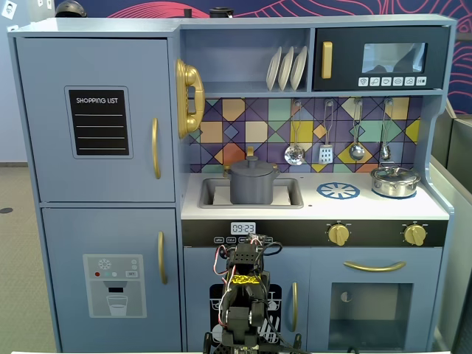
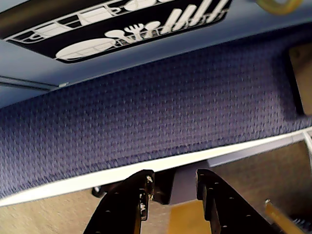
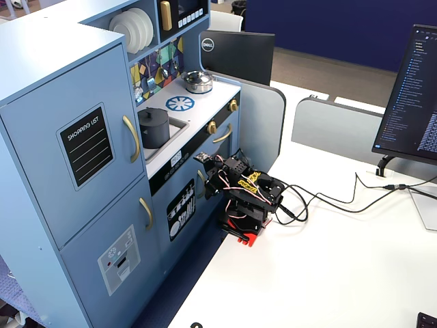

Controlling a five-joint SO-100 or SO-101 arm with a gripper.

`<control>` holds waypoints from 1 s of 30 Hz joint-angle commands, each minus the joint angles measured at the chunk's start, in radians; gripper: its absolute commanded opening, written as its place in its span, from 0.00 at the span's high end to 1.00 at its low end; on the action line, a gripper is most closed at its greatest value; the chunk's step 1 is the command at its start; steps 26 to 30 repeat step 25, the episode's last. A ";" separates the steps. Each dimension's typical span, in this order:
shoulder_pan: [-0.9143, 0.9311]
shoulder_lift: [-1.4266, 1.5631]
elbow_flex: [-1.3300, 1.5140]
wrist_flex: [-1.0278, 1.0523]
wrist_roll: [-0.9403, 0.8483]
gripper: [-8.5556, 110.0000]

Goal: Pick up the lid from the counter and put it on the gray recipient

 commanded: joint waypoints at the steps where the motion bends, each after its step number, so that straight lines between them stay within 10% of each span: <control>1: -0.020 0.000 -0.003 0.178 -0.081 0.90; 30: -0.020 0.000 -0.003 0.189 0.018 0.87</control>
